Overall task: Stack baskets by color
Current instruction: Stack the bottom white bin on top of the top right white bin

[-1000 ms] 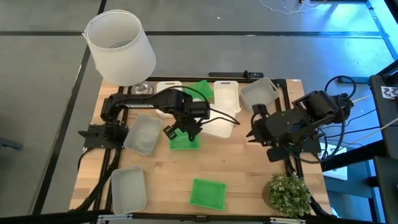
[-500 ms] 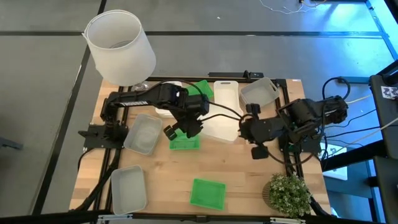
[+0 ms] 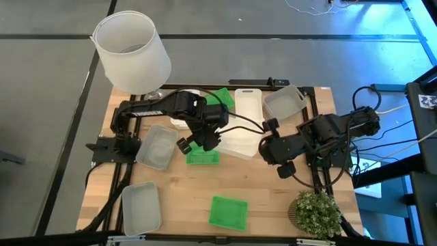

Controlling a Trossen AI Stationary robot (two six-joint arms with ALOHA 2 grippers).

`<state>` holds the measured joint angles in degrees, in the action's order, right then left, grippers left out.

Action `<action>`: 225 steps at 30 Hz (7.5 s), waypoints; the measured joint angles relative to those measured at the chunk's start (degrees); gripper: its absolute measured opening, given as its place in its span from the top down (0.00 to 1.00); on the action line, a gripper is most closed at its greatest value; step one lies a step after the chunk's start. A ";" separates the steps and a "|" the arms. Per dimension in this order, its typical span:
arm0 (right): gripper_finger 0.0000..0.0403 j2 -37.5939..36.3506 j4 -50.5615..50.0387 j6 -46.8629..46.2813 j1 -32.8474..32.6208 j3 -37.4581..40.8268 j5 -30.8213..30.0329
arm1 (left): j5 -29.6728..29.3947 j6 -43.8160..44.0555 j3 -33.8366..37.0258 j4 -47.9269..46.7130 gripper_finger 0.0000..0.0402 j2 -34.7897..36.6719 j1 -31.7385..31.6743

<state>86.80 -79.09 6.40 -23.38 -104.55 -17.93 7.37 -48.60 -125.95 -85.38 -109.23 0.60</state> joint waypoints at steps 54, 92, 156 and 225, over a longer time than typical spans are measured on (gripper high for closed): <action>0.62 3.68 0.46 16.60 5.03 -0.07 8.43 | 5.32 -1.55 0.07 -0.98 1.00 0.00 1.73; 1.00 8.68 0.20 16.41 5.33 -0.07 10.23 | 1.69 5.02 0.03 7.92 0.88 0.39 3.23; 1.00 8.63 -2.44 5.60 5.22 -0.02 9.77 | -28.65 -7.04 -2.12 15.52 0.82 -0.33 7.78; 1.00 5.44 28.80 9.08 39.69 35.18 16.92 | -43.95 18.49 -2.10 11.43 0.81 23.15 6.27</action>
<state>92.25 -50.29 15.49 16.32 -69.38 -1.01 -36.59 -30.11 -128.05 -73.95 -86.08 6.87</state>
